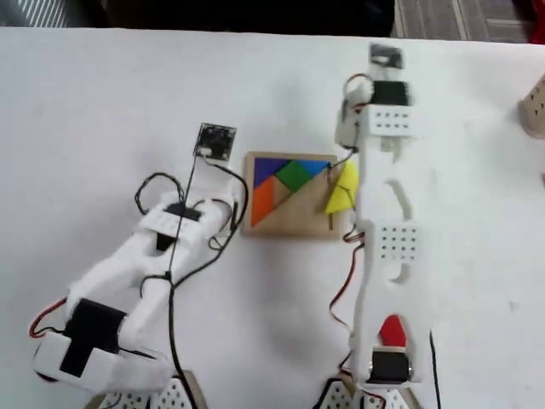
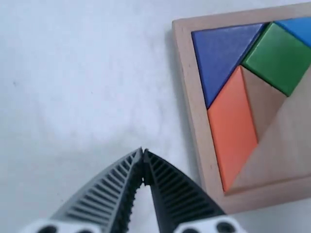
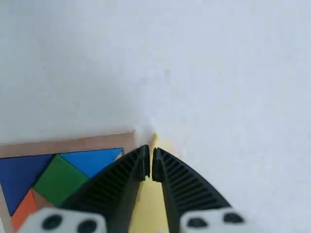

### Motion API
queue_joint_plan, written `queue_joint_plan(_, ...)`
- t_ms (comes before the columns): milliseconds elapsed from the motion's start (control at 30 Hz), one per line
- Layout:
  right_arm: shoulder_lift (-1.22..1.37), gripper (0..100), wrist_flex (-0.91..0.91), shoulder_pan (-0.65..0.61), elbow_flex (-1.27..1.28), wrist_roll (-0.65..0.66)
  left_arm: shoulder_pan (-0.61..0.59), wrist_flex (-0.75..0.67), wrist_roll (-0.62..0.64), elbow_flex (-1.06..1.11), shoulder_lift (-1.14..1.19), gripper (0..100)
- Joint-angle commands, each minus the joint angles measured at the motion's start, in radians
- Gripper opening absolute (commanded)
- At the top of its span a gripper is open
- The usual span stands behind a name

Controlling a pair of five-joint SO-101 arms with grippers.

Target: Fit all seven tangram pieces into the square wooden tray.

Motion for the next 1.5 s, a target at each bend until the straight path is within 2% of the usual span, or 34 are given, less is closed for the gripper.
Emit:
queue_joint_plan(0, -0.143, 1.7, 0.008, 0.068, 0.106, 0.012, 0.007, -0.017, -0.011, -0.051, -0.005, 2)
queue_joint_plan(267, -0.318, 1.7, -0.010, 0.071, 0.491, 0.055, 0.007, -0.023, -0.011, -0.051, -0.004, 2)
queue_joint_plan(500, -0.291, 1.7, -0.196, 0.077, 0.605, 0.061, 0.007, -0.020, -0.011, -0.051, -0.004, 2)
queue_joint_plan(633, -0.171, 1.7, -0.263, 0.070, 0.612, 0.064, 0.007, -0.020, -0.011, -0.051, -0.004, 2)
queue_joint_plan(733, -0.124, 1.7, -0.225, 0.058, 0.571, 0.107, 0.007, -0.018, -0.011, -0.051, -0.004, 2)
queue_joint_plan(867, -0.125, 1.8, -0.094, 0.008, 0.512, 0.120, 0.007, -0.020, -0.011, -0.051, -0.004, 2)
queue_joint_plan(1067, -0.125, 1.8, -0.005, -0.076, 0.459, 0.117, 0.007, -0.021, -0.011, -0.051, -0.004, 2)
queue_joint_plan(1233, -0.127, 1.8, -0.002, -0.108, 0.453, 0.080, 0.007, -0.023, -0.011, -0.051, -0.004, 2)
queue_joint_plan(1467, -0.196, 1.8, -0.007, -0.082, 0.445, 0.077, 0.007, -0.023, -0.011, -0.051, -0.002, 2)
